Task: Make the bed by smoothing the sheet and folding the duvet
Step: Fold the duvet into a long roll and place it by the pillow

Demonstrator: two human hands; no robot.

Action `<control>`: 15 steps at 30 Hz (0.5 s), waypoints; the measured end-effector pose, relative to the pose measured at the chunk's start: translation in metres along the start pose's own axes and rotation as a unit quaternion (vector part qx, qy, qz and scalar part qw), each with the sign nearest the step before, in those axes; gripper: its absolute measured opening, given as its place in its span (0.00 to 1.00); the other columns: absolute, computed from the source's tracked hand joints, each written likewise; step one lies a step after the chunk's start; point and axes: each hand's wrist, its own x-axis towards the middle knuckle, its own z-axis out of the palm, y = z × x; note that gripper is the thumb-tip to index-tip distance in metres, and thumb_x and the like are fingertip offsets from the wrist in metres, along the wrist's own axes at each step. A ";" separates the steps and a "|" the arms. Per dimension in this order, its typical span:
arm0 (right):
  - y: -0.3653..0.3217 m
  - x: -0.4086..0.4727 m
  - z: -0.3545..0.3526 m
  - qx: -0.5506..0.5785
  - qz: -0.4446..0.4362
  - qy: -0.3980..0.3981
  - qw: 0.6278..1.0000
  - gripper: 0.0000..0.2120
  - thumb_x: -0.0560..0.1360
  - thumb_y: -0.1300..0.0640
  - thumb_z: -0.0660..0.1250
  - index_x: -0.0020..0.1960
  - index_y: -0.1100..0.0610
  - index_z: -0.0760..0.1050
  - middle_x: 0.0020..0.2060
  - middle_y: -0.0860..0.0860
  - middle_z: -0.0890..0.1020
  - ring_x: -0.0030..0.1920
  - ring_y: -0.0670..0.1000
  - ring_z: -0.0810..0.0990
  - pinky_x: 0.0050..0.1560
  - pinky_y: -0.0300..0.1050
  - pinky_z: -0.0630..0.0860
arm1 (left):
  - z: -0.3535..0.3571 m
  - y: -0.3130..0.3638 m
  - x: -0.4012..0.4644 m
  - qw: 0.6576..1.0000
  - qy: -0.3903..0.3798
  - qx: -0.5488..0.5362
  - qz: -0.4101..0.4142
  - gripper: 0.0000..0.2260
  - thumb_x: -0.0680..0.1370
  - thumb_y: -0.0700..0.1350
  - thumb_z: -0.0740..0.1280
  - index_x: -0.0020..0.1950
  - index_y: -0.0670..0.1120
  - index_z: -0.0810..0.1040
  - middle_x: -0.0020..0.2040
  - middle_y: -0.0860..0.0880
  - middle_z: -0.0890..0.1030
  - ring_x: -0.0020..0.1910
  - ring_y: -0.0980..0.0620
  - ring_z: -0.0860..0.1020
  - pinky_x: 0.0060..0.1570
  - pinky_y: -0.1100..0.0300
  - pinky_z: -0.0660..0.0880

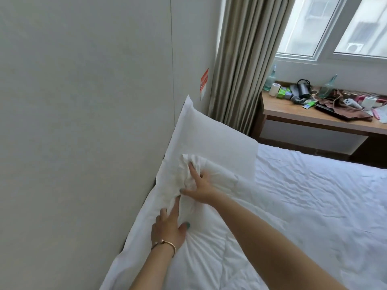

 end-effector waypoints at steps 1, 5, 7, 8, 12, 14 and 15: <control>0.011 -0.004 -0.007 0.039 -0.012 0.003 0.999 0.42 0.75 0.47 0.70 0.77 0.37 0.44 0.73 0.56 0.56 0.71 0.58 0.63 0.72 0.53 0.63 | 0.005 0.011 0.003 0.999 0.021 0.038 -0.004 0.37 0.77 0.58 0.63 0.76 0.63 0.40 0.71 0.48 0.61 0.65 0.47 0.69 0.62 0.54 0.68; 0.048 -0.039 -0.026 0.129 -0.057 0.072 0.987 0.32 0.77 0.61 0.67 0.76 0.46 0.59 0.61 0.53 0.72 0.55 0.52 0.76 0.62 0.50 0.75 | 0.015 0.038 0.005 0.993 0.051 0.092 -0.047 0.39 0.74 0.60 0.67 0.77 0.60 0.47 0.77 0.53 0.58 0.69 0.48 0.66 0.68 0.51 0.59; 0.078 -0.065 -0.033 0.053 -0.060 0.095 0.992 0.27 0.78 0.61 0.65 0.74 0.50 0.64 0.61 0.52 0.72 0.55 0.48 0.75 0.63 0.46 0.73 | 0.019 0.041 0.002 0.987 0.057 0.129 -0.077 0.40 0.75 0.59 0.66 0.78 0.58 0.44 0.78 0.53 0.54 0.72 0.47 0.63 0.71 0.46 0.54; 0.099 -0.081 -0.039 0.015 -0.058 0.095 0.994 0.25 0.78 0.59 0.65 0.74 0.49 0.65 0.61 0.50 0.71 0.56 0.48 0.75 0.64 0.47 0.72 | 0.024 0.046 -0.002 0.982 0.089 0.147 -0.076 0.41 0.75 0.57 0.67 0.78 0.56 0.43 0.79 0.51 0.53 0.73 0.45 0.60 0.72 0.44 0.53; 0.179 -0.147 -0.071 -0.109 0.017 0.013 0.994 0.24 0.79 0.50 0.64 0.74 0.43 0.64 0.70 0.50 0.66 0.69 0.51 0.67 0.70 0.47 0.63 | 0.047 0.084 -0.036 0.946 0.269 0.111 0.144 0.45 0.67 0.30 0.69 0.79 0.50 0.52 0.78 0.42 0.56 0.76 0.40 0.56 0.70 0.42 0.59; 0.205 -0.182 -0.082 -0.165 0.056 -0.010 0.985 0.24 0.79 0.47 0.63 0.74 0.42 0.63 0.73 0.50 0.62 0.73 0.53 0.60 0.73 0.50 0.58 | 0.067 0.108 -0.061 0.935 0.191 0.107 0.279 0.46 0.66 0.33 0.69 0.79 0.54 0.53 0.78 0.43 0.54 0.77 0.42 0.51 0.71 0.44 0.62; 0.214 -0.197 -0.087 -0.211 0.069 -0.001 0.975 0.25 0.79 0.45 0.62 0.74 0.41 0.62 0.75 0.49 0.60 0.74 0.55 0.57 0.75 0.52 0.54 | 0.077 0.119 -0.073 0.932 0.121 0.108 0.323 0.42 0.70 0.40 0.69 0.78 0.56 0.52 0.79 0.44 0.51 0.77 0.42 0.48 0.71 0.44 0.63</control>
